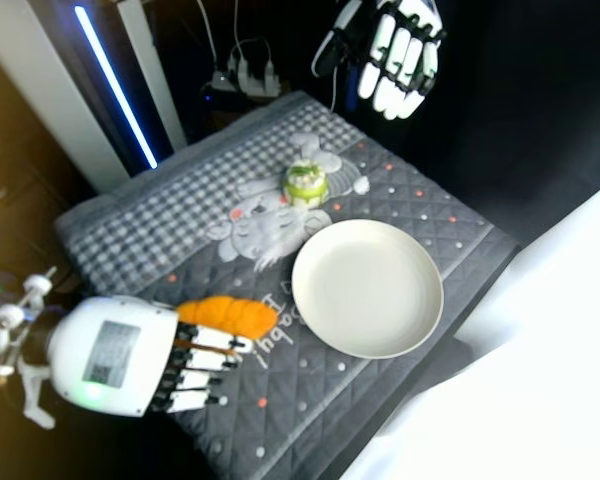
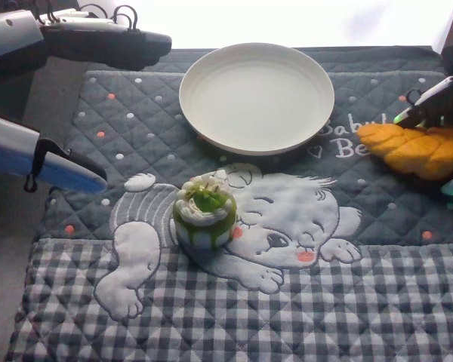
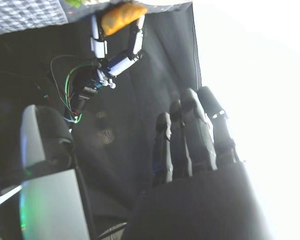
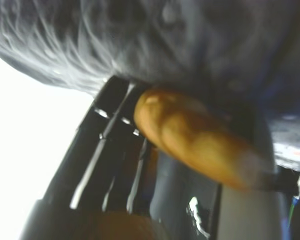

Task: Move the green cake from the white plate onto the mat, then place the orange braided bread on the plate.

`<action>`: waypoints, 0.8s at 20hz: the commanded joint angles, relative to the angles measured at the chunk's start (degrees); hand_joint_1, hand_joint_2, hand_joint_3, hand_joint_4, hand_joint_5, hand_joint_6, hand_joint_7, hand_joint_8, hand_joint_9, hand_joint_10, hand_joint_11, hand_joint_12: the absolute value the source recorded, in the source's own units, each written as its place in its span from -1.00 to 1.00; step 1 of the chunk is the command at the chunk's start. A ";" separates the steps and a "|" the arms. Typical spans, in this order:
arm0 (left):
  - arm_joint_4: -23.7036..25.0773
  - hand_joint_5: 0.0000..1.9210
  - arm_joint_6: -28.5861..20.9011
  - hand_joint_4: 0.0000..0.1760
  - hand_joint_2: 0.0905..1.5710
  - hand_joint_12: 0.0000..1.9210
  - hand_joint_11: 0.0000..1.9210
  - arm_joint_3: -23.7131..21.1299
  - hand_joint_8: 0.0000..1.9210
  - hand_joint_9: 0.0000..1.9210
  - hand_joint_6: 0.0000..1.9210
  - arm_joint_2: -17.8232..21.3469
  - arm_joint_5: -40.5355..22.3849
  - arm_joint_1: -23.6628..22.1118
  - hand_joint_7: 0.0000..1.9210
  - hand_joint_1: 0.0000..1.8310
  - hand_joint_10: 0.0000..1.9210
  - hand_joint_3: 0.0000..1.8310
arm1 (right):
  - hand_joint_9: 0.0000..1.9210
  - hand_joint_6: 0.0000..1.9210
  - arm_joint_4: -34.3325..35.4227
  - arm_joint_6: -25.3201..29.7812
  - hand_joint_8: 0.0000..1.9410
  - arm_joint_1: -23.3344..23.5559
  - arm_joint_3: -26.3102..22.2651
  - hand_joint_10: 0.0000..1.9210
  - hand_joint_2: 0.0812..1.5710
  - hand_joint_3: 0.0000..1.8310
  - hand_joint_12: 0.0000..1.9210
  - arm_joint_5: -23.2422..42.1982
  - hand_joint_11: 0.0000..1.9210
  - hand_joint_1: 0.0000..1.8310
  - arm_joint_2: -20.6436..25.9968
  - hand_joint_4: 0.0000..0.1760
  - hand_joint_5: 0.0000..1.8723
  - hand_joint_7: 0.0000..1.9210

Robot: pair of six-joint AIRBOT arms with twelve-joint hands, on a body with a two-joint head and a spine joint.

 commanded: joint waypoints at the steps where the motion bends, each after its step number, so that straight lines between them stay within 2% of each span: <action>1: -3.37 -0.70 0.09 -1.00 -0.06 0.21 -0.91 -0.22 -1.00 -0.48 -1.00 -0.24 -5.49 -0.54 -0.60 0.05 -0.96 -1.00 | 0.13 -0.01 3.46 -0.09 -0.42 0.33 0.03 0.02 0.31 -1.00 -0.49 7.97 -0.07 0.52 1.95 -1.00 0.02 0.21; 2: -3.37 -0.68 0.37 -1.00 -0.05 0.20 -0.98 -0.22 -0.99 -0.49 -1.00 -0.35 -5.39 -0.54 -0.57 0.07 -0.98 -1.00 | 0.08 0.09 4.21 -0.05 -0.32 0.34 -0.77 0.07 0.34 -1.00 -0.23 10.53 -0.24 0.52 2.83 -1.00 -0.03 0.16; 3: -3.37 -0.69 0.50 -1.00 -0.05 0.20 -0.97 -0.22 -1.00 -0.50 -1.00 -0.38 -5.35 -0.54 -0.57 0.09 -0.98 -1.00 | 0.10 0.10 4.39 -0.05 -0.33 0.34 -1.36 0.08 0.35 -1.00 -0.06 11.74 -0.25 0.52 3.26 -1.00 -0.06 0.15; 4: -3.42 -0.69 0.54 -1.00 -0.03 0.21 -1.00 -0.22 -0.99 -0.49 -1.00 -0.38 -5.35 -0.53 -0.55 0.06 -0.98 -0.99 | 0.13 0.05 4.40 -0.05 -0.42 0.35 -2.43 0.05 0.35 -1.00 0.47 14.23 -0.28 0.61 3.84 -1.00 -0.05 0.17; 5: -3.50 -0.66 0.59 -1.00 -0.03 0.21 -1.00 -0.22 -0.99 -0.49 -0.99 -0.38 -5.36 -0.51 -0.54 0.05 -0.98 -0.99 | 0.14 0.06 4.40 -0.05 -0.43 0.35 -3.41 0.02 0.35 -1.00 0.58 16.37 -0.29 0.63 4.43 -1.00 -0.05 0.17; 6: -3.53 -0.66 0.65 -1.00 -0.04 0.20 -1.00 -0.22 -1.00 -0.50 -0.99 -0.41 -5.36 -0.51 -0.56 0.05 -0.99 -1.00 | 0.10 0.11 4.40 -0.05 -0.40 0.35 -4.48 0.11 0.35 -1.00 0.34 18.63 -0.33 0.54 5.29 -1.00 -0.06 0.15; 7: -3.58 -0.67 0.65 -1.00 -0.04 0.20 -1.00 -0.22 -1.00 -0.51 -0.99 -0.46 -5.36 -0.50 -0.58 0.05 -0.99 -1.00 | 0.06 0.17 4.32 -0.06 -0.31 0.35 -5.46 0.16 0.37 -1.00 0.26 20.67 -0.37 0.51 6.08 -1.00 -0.08 0.11; 8: -3.58 -0.68 0.67 -1.00 -0.05 0.06 -1.00 -0.22 -1.00 -0.58 -1.00 -0.54 -5.34 -0.47 -0.62 0.06 -0.99 -1.00 | 0.03 0.18 3.94 -0.06 -0.32 0.36 -6.45 0.23 0.38 -1.00 0.33 22.79 -0.39 0.51 6.73 -1.00 -0.09 0.12; 9: -3.58 -0.69 0.73 -0.90 -0.07 -0.01 -1.00 -0.22 -1.00 -0.60 -1.00 -0.66 -5.32 -0.40 -0.62 0.07 -0.99 -1.00 | 0.02 0.15 3.41 -0.13 -0.43 0.36 -7.35 0.31 0.37 -1.00 0.50 24.66 -0.25 0.51 7.19 -1.00 -0.08 0.16; 10: -3.63 -0.70 0.88 -1.00 -0.08 -0.02 -1.00 -0.21 -0.99 -0.59 -1.00 -0.81 -5.28 -0.29 -0.61 0.06 -0.99 -1.00 | 0.03 0.16 3.01 -1.32 -0.47 0.38 -8.14 0.29 0.37 -1.00 0.49 25.94 -0.23 0.51 7.45 -1.00 -0.07 0.17; 11: -3.64 -0.69 1.03 -1.00 -0.08 -0.02 -1.00 -0.20 -0.99 -0.60 -1.00 -0.92 -5.25 -0.22 -0.61 0.08 -1.00 -1.00 | 0.02 0.05 3.01 -2.43 -0.35 0.40 -8.60 0.35 0.36 -1.00 0.63 26.40 -0.17 0.51 7.50 -1.00 -0.05 0.15; 12: -3.65 -0.69 1.27 -1.00 -0.07 -0.07 -1.00 -0.20 -1.00 -0.64 -1.00 -1.01 -5.23 -0.14 -0.64 0.07 -1.00 -1.00 | 0.00 0.06 3.03 -3.49 -0.30 0.40 -8.78 0.38 0.38 -1.00 0.66 27.01 -0.15 0.51 7.46 -1.00 -0.06 0.11; 13: -3.65 -0.67 1.69 -1.00 -0.07 -0.07 -1.00 -0.18 -1.00 -0.66 -0.99 -1.31 -5.18 -0.11 -0.68 0.11 -1.00 -1.00 | 0.01 0.06 3.03 -4.26 -0.28 0.43 -8.77 0.36 0.38 -1.00 0.60 27.08 -0.17 0.51 7.08 -1.00 -0.06 0.12; 14: -3.65 -0.65 2.41 -1.00 -0.09 -0.05 -1.00 -0.04 -1.00 -0.65 -0.99 -1.96 -5.20 -0.12 -0.67 0.15 -0.99 -1.00 | 0.05 -0.17 3.51 -5.48 0.02 0.60 -8.53 0.35 0.36 -1.00 0.71 27.07 -0.08 0.42 6.44 -1.00 0.05 0.12; 15: -3.65 -0.67 2.49 -1.00 -0.10 -0.09 -1.00 0.00 -0.99 -0.64 -1.00 -2.10 -5.21 -0.13 -0.66 0.15 -0.99 -1.00 | 0.09 -0.26 3.65 -5.60 0.03 0.65 -8.44 0.27 0.34 -1.00 0.67 27.07 -0.05 0.41 6.26 -1.00 0.10 0.15; 16: -3.65 -0.69 2.66 -1.00 -0.11 -0.10 -1.00 0.31 -0.99 -0.63 -1.00 -2.70 -5.20 -0.13 -0.65 0.16 -0.99 -1.00 | 0.14 -0.11 4.08 -5.72 -0.17 1.02 -7.47 0.07 0.33 -1.00 0.50 27.04 -0.04 0.39 5.25 -1.00 0.05 0.22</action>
